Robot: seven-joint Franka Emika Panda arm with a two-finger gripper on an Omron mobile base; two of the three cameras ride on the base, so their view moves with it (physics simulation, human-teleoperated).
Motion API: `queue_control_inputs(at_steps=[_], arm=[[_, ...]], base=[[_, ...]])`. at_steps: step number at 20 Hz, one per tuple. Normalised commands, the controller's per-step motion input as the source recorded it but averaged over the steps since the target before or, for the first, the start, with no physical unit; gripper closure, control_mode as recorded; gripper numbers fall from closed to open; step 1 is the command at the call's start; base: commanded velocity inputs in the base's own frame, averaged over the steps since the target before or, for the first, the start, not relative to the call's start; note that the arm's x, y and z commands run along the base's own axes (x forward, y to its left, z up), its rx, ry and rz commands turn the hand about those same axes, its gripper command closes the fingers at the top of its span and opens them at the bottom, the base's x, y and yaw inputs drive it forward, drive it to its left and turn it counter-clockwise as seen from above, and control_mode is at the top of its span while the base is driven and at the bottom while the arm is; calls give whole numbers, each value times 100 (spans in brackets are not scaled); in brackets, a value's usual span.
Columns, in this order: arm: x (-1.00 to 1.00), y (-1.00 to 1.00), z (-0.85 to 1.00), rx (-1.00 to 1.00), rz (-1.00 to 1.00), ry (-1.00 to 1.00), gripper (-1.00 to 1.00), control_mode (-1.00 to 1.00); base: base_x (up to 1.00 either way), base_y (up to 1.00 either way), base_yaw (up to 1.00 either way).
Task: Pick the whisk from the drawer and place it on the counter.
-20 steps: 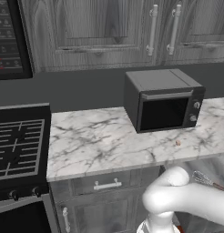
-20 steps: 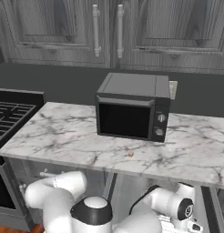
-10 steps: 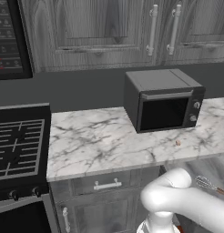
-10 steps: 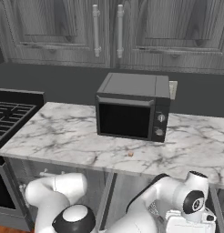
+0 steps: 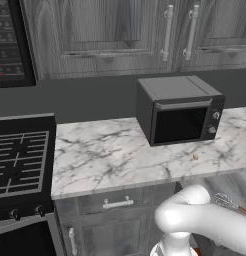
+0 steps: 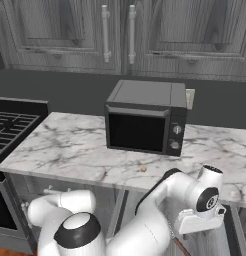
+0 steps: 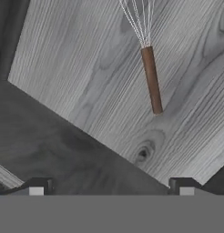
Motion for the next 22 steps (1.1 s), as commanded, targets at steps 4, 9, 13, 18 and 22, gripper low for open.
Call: queue_control_inputs(at_steps=[4,9,13,18,22], arm=[[34,18,-43,22,7,-9,-100,-100],[23,14,-70,13,2,-13,-100,-100],[41,1,-78,9,1,-7,-100,-100],[44,0,-85,6,1,0,-100,-100],[38,-10,-84,3,0,0,-100,-100]], base=[[0,0,0],[0,0,0],[0,0,0],[0,0,0],[0,0,0]])
